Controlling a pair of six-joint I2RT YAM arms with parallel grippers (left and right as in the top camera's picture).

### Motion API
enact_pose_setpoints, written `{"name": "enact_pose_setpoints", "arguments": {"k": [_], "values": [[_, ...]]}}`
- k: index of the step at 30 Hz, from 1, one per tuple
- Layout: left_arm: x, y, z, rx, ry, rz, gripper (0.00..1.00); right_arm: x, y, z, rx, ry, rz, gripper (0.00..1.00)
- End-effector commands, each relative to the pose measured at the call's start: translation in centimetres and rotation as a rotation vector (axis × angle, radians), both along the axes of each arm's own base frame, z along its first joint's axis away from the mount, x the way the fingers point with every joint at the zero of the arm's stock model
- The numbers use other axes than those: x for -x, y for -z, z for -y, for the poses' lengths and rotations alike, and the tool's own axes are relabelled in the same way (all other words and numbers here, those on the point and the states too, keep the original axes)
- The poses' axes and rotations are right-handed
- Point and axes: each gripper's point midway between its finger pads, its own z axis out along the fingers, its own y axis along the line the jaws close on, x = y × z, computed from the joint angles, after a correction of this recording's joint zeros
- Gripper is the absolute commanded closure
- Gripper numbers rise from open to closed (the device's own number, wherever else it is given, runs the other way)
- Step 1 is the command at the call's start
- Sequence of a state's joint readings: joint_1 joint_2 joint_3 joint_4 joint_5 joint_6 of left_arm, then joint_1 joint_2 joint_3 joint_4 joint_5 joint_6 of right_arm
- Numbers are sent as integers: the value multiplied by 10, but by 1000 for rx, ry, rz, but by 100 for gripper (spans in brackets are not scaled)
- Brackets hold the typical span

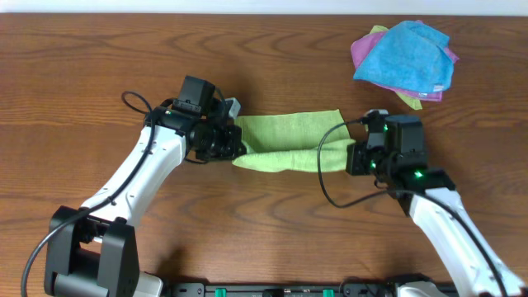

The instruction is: Fold the cloth

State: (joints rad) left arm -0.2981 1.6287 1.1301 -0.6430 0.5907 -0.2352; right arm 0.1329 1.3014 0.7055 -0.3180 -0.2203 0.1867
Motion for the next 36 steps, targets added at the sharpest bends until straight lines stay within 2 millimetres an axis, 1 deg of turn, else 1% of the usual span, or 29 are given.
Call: {"name": "enact_pose_setpoints", "arguments": {"k": [1, 5, 9, 13, 16, 18, 23, 27, 31, 36], "values": [[-12, 7, -8, -45, -78, 8, 94, -9, 18, 4, 3, 34, -29, 99], [-25, 17, -7, -49, -84, 29, 95, -24, 27, 2, -1, 34, -3, 99], [-40, 31, -7, -65, -113, 47, 94, -43, 29, 5, 11, 55, 55, 99], [-46, 44, -17, -132, -143, 54, 94, -61, 28, 7, 19, 75, 118, 99], [-55, 48, -16, -130, -149, 80, 94, -70, 34, 6, 20, 79, 131, 99], [-56, 53, -15, -128, -162, 66, 94, -72, 39, 6, 22, 78, 123, 99], [-58, 70, -16, -145, -167, 42, 94, -84, 39, 4, 16, 77, 160, 99], [-65, 74, -20, -174, -184, 69, 94, -91, 45, 4, 28, 84, 159, 99], [-71, 74, -26, -201, -201, 94, 94, -106, 50, 2, 29, 85, 156, 99], [-75, 72, -25, -199, -206, 113, 94, -118, 49, 0, 28, 84, 163, 99]]}}
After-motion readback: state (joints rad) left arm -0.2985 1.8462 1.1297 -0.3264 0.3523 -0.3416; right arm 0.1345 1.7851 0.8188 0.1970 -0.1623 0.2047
